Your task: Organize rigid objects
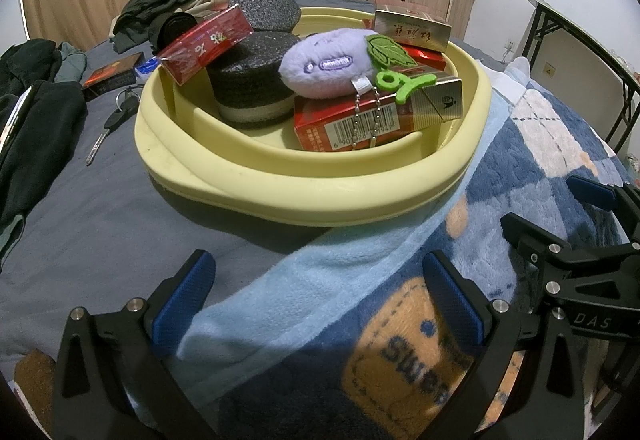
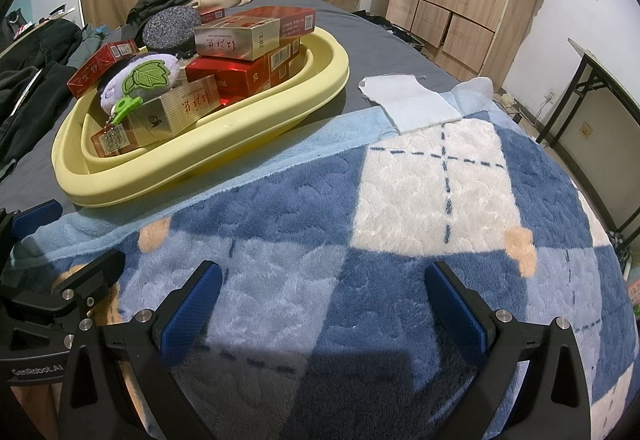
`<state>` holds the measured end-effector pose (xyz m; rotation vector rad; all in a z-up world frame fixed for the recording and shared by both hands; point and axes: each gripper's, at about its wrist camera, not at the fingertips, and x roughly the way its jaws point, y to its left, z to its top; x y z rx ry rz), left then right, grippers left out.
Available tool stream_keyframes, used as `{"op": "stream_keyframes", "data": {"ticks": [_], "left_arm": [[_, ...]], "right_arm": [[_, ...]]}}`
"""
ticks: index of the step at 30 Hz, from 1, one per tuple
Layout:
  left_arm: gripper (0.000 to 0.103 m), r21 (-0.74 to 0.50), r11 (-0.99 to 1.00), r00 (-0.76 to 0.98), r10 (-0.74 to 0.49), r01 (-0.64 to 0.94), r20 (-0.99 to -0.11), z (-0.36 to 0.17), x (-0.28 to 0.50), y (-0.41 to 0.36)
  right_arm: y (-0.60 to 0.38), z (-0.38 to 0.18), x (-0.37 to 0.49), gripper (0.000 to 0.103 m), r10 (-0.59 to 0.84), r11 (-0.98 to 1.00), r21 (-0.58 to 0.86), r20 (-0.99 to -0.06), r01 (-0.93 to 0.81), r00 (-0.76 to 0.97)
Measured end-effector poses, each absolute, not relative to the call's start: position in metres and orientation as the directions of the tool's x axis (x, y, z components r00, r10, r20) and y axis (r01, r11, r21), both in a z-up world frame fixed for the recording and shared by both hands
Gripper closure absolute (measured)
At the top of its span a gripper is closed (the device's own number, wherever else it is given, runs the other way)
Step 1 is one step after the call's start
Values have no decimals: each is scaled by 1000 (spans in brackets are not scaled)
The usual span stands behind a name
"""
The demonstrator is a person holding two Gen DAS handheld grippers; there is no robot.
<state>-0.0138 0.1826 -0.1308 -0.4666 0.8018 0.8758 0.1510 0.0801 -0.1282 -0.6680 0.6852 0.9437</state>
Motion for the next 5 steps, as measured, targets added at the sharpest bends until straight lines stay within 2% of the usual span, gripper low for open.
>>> {"op": "stream_keyframes", "data": {"ticks": [5], "left_arm": [[0,-44,571,385,494,-820,-780,-131,-14,183]], "right_arm": [[80,-128,151,0,488,426,-207,-767,-881,416]]}}
